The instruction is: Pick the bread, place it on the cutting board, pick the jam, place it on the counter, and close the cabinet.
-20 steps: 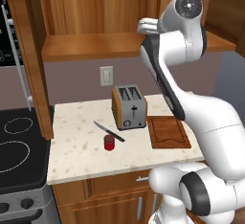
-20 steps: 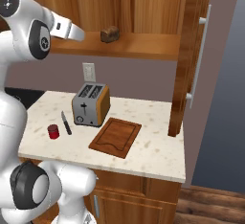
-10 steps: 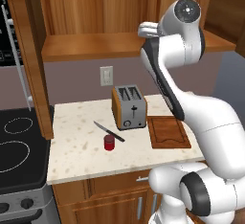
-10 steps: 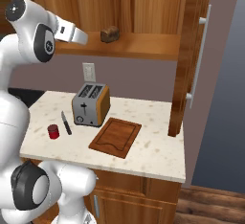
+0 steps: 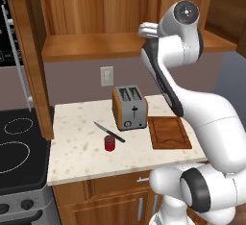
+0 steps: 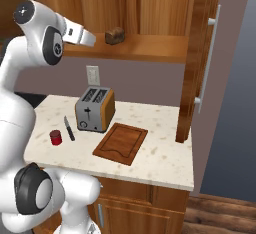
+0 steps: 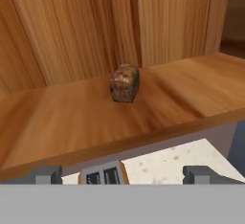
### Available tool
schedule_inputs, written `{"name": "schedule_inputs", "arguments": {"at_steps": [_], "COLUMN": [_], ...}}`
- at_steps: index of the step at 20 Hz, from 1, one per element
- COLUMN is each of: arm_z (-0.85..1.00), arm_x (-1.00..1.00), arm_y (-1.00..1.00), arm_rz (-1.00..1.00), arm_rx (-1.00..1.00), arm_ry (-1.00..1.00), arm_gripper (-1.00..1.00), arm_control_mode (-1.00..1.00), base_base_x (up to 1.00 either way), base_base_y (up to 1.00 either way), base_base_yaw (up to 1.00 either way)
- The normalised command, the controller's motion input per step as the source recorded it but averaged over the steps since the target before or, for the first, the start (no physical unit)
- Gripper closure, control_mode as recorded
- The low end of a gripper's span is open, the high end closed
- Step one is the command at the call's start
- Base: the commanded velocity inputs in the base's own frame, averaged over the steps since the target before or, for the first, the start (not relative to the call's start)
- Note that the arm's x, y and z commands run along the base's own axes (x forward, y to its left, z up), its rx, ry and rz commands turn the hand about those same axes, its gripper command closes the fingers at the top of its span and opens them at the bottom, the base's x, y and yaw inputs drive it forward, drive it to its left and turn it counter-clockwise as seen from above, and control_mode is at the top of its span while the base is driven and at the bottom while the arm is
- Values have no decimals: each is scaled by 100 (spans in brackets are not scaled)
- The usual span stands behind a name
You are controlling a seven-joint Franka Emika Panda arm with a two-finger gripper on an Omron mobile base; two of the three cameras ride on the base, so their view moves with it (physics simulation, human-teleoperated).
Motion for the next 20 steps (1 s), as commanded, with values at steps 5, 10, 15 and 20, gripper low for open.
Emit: {"name": "schedule_inputs", "arguments": {"at_steps": [5,10,15,20], "arm_z": [0,0,0,0], "arm_x": [34,29,25,25], "arm_y": [-8,-5,0,0], "arm_rz": [0,0,0,0], "arm_rx": [0,0,0,0], "arm_ry": [0,0,0,0], "arm_gripper": [-100,-100,-100,-100], "arm_control_mode": [-100,-100,-100,-100], "base_base_x": [0,0,0,0], "base_base_y": [0,0,0,0], "base_base_yaw": [0,0,0,0]}}
